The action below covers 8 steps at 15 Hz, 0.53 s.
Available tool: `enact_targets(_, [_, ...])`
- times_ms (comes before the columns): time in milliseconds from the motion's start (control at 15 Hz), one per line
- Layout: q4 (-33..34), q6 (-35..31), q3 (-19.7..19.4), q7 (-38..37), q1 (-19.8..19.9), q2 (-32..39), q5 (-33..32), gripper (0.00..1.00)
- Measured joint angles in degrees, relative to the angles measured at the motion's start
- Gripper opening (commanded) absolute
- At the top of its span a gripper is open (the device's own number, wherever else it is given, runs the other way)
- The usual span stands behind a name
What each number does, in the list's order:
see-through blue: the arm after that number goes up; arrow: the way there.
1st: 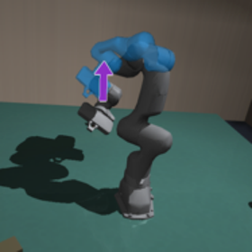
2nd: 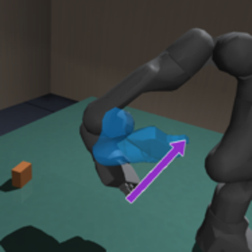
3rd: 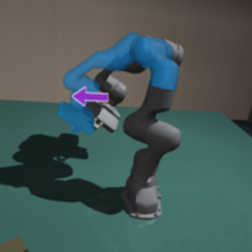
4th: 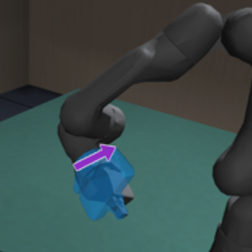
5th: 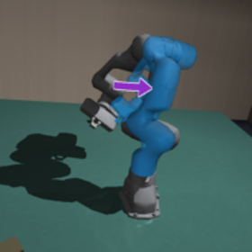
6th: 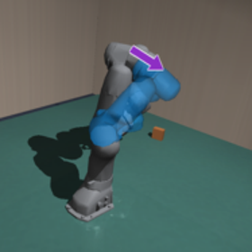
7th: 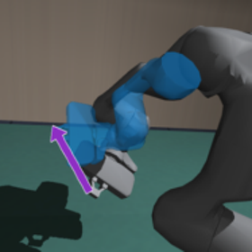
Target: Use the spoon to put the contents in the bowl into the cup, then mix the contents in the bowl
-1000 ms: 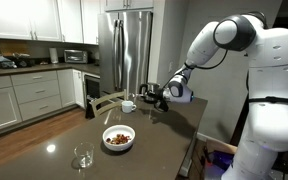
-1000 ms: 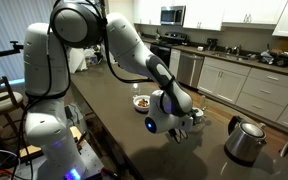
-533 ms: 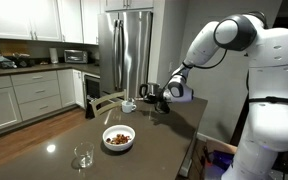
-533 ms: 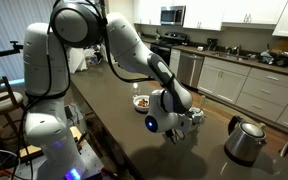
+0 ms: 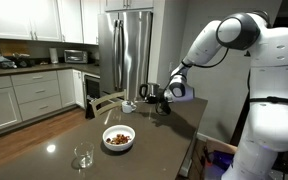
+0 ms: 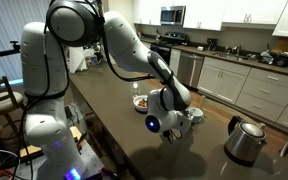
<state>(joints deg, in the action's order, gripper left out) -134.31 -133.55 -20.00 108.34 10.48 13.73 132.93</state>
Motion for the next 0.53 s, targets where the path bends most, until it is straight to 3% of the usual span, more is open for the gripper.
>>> enact_targets(533, [-3.19, 0.00, 0.24, -5.04, 0.00, -2.95, -7.25, 0.03])
